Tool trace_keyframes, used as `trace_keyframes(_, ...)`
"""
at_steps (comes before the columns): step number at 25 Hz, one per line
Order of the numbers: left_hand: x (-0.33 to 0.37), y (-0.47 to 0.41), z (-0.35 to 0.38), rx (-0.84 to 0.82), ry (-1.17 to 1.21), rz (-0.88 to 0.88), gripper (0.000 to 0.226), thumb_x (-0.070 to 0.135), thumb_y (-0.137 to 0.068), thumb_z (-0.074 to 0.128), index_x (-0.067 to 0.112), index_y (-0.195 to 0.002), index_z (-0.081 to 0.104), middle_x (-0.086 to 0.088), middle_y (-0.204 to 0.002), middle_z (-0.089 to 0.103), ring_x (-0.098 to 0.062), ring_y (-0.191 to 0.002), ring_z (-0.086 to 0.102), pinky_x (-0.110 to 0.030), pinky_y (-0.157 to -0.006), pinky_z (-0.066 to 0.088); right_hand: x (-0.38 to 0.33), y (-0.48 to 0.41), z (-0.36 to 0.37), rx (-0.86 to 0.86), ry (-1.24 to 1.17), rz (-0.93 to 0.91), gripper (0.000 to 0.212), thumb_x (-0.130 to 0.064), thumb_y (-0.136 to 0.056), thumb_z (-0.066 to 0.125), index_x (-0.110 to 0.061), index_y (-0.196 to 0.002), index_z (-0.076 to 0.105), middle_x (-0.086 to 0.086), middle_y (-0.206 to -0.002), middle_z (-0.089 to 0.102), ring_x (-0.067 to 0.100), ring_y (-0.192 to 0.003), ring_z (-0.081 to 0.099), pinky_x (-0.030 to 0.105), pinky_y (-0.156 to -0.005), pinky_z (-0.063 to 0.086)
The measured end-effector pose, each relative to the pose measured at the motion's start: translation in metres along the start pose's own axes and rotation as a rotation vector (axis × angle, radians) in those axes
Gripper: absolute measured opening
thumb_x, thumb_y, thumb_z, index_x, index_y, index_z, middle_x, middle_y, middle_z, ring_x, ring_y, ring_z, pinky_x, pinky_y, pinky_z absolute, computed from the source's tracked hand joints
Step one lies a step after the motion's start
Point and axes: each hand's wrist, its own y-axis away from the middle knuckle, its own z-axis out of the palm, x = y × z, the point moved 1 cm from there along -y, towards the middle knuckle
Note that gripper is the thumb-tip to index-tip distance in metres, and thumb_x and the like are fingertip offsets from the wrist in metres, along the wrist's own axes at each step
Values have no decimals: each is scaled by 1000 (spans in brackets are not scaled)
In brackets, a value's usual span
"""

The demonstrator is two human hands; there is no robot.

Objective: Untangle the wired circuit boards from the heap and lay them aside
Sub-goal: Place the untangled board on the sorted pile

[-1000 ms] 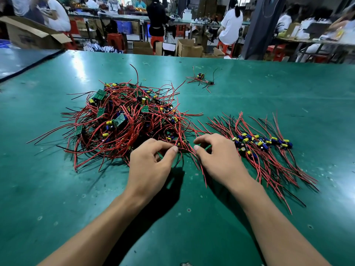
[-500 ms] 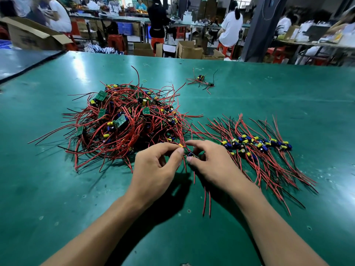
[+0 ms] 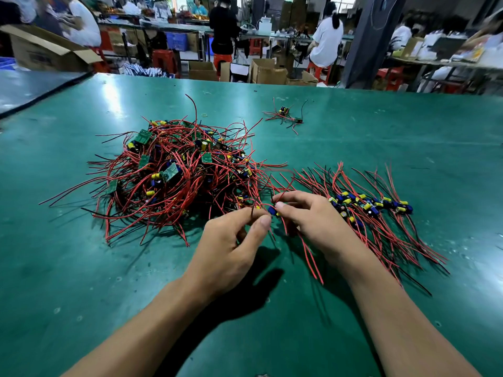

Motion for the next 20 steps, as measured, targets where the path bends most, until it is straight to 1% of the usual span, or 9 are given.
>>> trace_keyframes(1, -2, -1, 0, 11, -6, -4, 20, 24, -96, 56, 13, -96, 73, 6, -76, 70, -6, -65, 61, -26, -63, 48, -2, 0, -1, -35, -125, 23, 11, -6, -96, 63, -13, -97, 72, 2, -72, 65, 11, -56, 54, 18, -52, 47)
trace_keyframes(3, -5, -2, -2, 38, 44, -67, 15, 15, -97, 58, 13, -96, 73, 5, -76, 71, -1, -60, 58, -20, -58, 45, -6, 1, -5, -146, -349, 65, 11, -7, -94, 64, -11, -98, 73, 1, -76, 66, 11, -54, 52, 18, -50, 46)
trace_keyframes(5, -4, -3, -3, 24, 129, -159, 15, 13, -98, 57, 13, -95, 72, 1, -76, 72, -9, -55, 59, -25, -53, 48, -9, 2, -8, -261, -468, 54, 14, -17, -86, 69, -15, -97, 76, -1, -80, 68, 9, -57, 54, 18, -53, 46)
trace_keyframes(7, -1, -4, -2, 11, 291, -235, 20, 19, -99, 53, 9, -95, 70, -9, -79, 71, -20, -57, 63, -31, -52, 51, -8, 4, -4, -284, -425, 9, 19, -26, -77, 74, -21, -96, 78, -4, -86, 72, 10, -67, 60, 19, -61, 47)
trace_keyframes(9, 1, -6, -1, 6, 439, -283, 28, 26, -97, 54, 3, -97, 70, -16, -82, 70, -24, -62, 67, -32, -55, 56, -5, 6, 3, -254, -290, -27, 23, -28, -73, 82, -23, -95, 76, -5, -89, 74, 8, -78, 62, 22, -66, 44)
trace_keyframes(12, -4, -7, -1, 1, 479, -371, 20, 25, -91, 63, 9, -98, 71, -12, -84, 74, -25, -70, 71, -35, -63, 59, 1, 6, 7, -228, -230, -78, 20, -26, -75, 84, -24, -92, 74, -7, -86, 72, 1, -73, 58, 17, -57, 37)
trace_keyframes(15, -10, -6, -2, -40, 584, -449, 16, 16, -92, 63, 4, -102, 68, -16, -84, 74, -33, -71, 73, -33, -62, 60, 3, 6, 7, -209, -209, -77, 11, -27, -82, 77, -24, -93, 77, -4, -86, 71, 5, -72, 55, 21, -59, 37)
trace_keyframes(17, -11, -5, 0, -92, 623, -458, 15, 13, -91, 63, 4, -102, 66, -15, -80, 73, -30, -68, 73, -28, -59, 58, 3, 6, 7, -208, -234, -60, 21, -32, -81, 77, -18, -96, 78, 2, -88, 73, 9, -69, 53, 20, -58, 40)
trace_keyframes(20, -11, -5, 3, -168, 586, -441, 13, 8, -92, 63, 9, -104, 69, -6, -75, 72, -16, -63, 68, -25, -59, 57, 4, 7, 8, -220, -271, -6, 23, -30, -81, 78, -14, -97, 79, 7, -89, 76, 12, -71, 64, 21, -63, 50)
